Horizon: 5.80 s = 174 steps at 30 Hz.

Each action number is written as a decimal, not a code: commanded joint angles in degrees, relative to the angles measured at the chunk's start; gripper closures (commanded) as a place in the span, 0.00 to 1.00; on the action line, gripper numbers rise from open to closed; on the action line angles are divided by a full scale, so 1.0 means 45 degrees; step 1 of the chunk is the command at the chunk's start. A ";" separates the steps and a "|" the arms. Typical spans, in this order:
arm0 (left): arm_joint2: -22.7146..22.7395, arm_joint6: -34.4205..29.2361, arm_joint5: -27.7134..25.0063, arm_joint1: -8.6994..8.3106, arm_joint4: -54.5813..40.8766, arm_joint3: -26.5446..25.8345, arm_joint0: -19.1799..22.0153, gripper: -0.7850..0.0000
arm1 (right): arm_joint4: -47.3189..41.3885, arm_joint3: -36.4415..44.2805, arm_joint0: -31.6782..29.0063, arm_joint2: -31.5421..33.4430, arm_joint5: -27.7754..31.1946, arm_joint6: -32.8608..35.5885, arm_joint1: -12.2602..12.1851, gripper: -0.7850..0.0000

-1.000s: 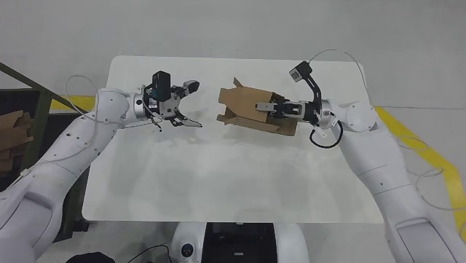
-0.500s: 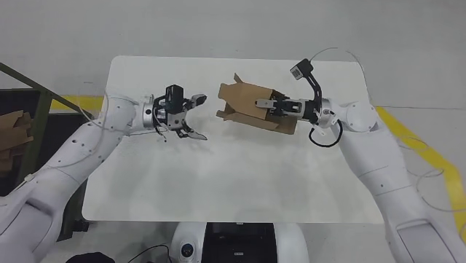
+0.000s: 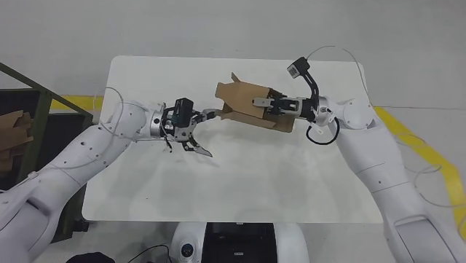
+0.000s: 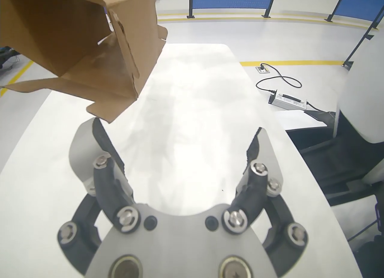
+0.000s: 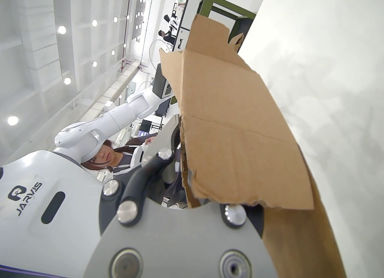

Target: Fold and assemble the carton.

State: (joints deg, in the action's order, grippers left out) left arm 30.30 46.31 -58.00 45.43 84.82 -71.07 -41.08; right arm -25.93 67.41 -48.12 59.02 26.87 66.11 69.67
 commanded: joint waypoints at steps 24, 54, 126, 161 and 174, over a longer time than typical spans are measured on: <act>-0.1800 -0.0006 0.0000 0.0025 -0.0569 -0.0568 0.1514 0.00 | 0.0184 0.0244 -0.0014 -0.0361 -0.0247 0.0172 0.0061 1.00; -0.2453 -0.0006 0.0000 0.0182 -0.1493 0.0116 0.2141 0.00 | -0.0215 0.0215 -0.0095 -0.0050 -0.0102 0.0032 0.0026 1.00; 0.0998 -0.2687 0.0000 0.1313 -0.4865 0.1395 0.0802 0.00 | -0.0473 0.0348 0.0124 -0.0942 -0.0611 0.0295 0.0393 1.00; 0.0906 -0.3852 0.0006 0.1500 -0.8027 0.4001 0.1500 0.00 | -0.0771 0.0565 0.0065 -0.1366 -0.0750 0.1436 0.0513 1.00; 0.0729 -0.4516 0.0000 0.1861 -0.8222 0.3422 0.1622 0.00 | -0.0982 0.0024 0.0436 -0.1805 -0.0529 0.1133 0.0768 1.00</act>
State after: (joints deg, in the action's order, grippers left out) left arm 33.58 25.69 -58.00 53.94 47.62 -55.64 -33.77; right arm -30.32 67.75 -46.24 50.76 24.34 71.27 73.12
